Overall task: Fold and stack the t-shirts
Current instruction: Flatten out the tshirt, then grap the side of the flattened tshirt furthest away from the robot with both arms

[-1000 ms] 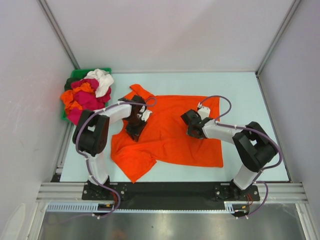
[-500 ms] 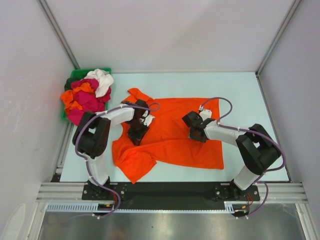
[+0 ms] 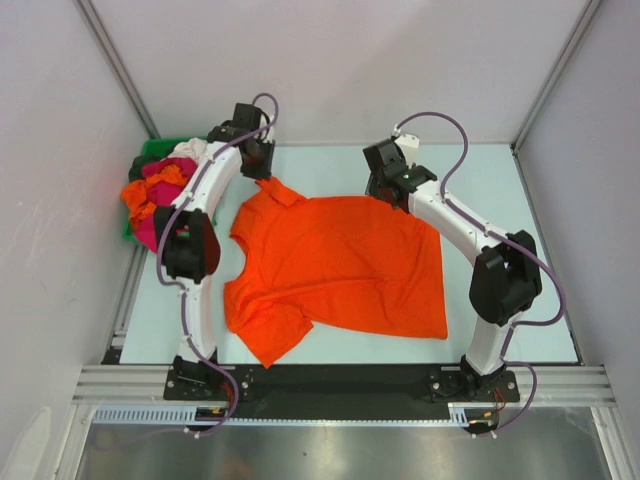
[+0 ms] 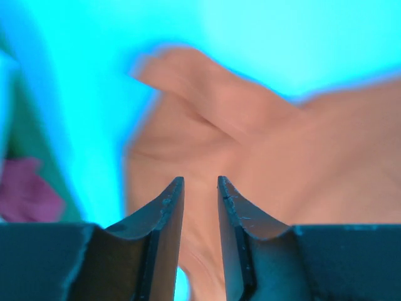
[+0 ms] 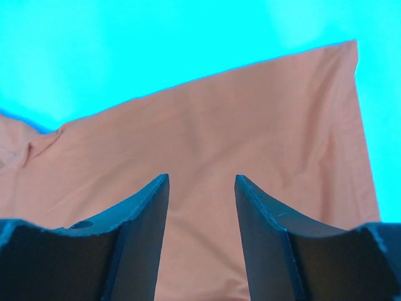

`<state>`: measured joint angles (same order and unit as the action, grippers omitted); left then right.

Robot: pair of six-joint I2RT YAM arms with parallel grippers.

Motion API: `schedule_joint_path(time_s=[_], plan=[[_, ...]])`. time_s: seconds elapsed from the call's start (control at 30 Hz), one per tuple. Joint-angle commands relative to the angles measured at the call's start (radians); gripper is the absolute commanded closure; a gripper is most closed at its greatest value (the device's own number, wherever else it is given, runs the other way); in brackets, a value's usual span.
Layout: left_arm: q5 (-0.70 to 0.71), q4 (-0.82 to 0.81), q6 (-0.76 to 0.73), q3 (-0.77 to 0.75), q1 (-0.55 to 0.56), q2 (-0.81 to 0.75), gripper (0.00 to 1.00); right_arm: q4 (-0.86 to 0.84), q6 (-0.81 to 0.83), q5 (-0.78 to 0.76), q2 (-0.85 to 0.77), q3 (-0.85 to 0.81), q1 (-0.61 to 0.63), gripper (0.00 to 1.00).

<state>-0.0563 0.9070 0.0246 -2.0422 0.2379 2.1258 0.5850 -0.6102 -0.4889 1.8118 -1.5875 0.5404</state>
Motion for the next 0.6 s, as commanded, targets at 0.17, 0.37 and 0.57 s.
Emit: schedule_joint_path(time_s=[0.17,0.37,0.57], plan=[[0.173,-0.167,0.029,-0.062,-0.058,0.157,0.01,0.045,0.093,-0.028,0.078,-0.051,-0.011,0.47],[0.125,-0.177,0.041,-0.211,-0.065,0.282,0.15,0.049,0.121,-0.039,0.084,-0.048,-0.019,0.48],[0.136,-0.203,0.066,-0.239,-0.072,0.347,0.27,0.049,0.138,-0.045,0.077,-0.02,-0.02,0.48]])
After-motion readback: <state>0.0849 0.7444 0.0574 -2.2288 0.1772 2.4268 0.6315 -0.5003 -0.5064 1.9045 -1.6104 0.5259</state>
